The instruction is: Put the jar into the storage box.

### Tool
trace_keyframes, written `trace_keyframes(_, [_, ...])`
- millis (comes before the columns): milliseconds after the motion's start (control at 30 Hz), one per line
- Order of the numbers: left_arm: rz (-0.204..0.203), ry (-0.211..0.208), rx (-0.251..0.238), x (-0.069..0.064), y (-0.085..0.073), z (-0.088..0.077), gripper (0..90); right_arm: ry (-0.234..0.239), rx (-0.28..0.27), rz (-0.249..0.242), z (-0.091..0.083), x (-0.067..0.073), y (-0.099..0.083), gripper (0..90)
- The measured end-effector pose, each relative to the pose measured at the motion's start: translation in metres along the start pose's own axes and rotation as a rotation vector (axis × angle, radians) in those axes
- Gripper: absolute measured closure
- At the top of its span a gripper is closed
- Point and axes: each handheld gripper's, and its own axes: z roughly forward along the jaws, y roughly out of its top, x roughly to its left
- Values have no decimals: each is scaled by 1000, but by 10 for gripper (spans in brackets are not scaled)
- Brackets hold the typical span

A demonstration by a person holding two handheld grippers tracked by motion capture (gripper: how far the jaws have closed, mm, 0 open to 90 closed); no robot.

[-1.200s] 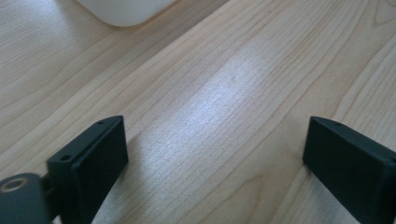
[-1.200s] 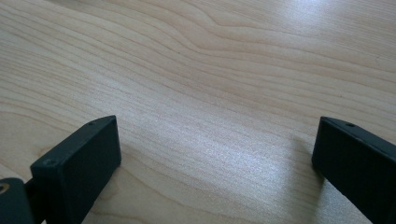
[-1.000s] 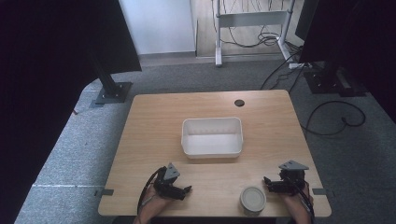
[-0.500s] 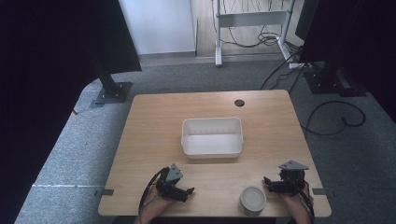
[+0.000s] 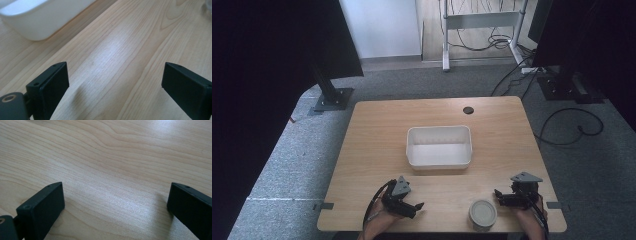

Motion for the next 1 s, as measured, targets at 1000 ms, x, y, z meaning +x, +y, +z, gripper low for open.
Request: trace_keyframes(1000, [80,-103,-34,-42,24,12,66,0,0,0,0,0,0,8])
